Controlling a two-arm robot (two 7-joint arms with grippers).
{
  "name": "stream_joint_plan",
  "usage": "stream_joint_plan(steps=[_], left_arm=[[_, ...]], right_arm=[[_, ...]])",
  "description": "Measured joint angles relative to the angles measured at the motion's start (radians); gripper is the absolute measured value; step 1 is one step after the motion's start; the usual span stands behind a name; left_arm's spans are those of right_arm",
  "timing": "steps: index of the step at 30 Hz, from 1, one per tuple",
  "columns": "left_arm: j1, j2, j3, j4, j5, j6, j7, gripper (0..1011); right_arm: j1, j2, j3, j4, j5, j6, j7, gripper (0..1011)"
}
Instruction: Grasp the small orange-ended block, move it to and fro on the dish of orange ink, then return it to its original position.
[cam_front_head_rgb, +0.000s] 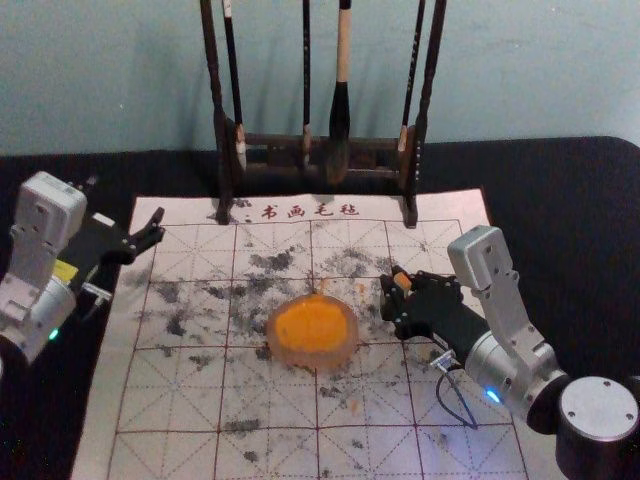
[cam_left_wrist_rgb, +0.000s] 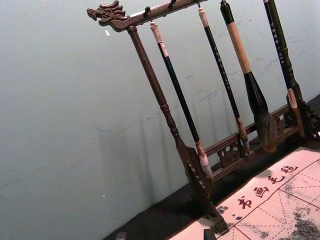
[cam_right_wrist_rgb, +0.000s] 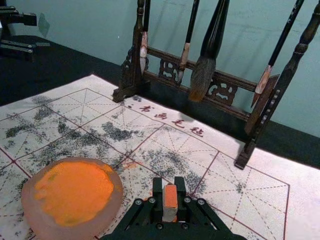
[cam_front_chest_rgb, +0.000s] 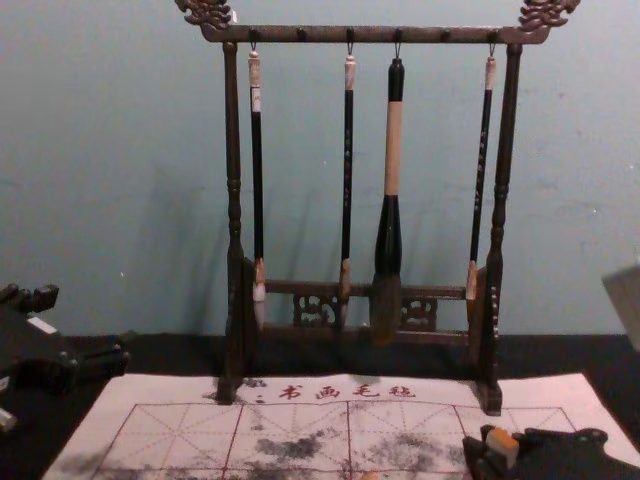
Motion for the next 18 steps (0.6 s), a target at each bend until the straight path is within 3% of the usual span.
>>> stream_joint_plan(steps=[18], left_arm=[[0.0, 0.0, 0.0, 0.0, 0.0, 0.0, 0.0, 1001]], right_arm=[[0.0, 0.0, 0.0, 0.0, 0.0, 0.0, 0.0, 112]])
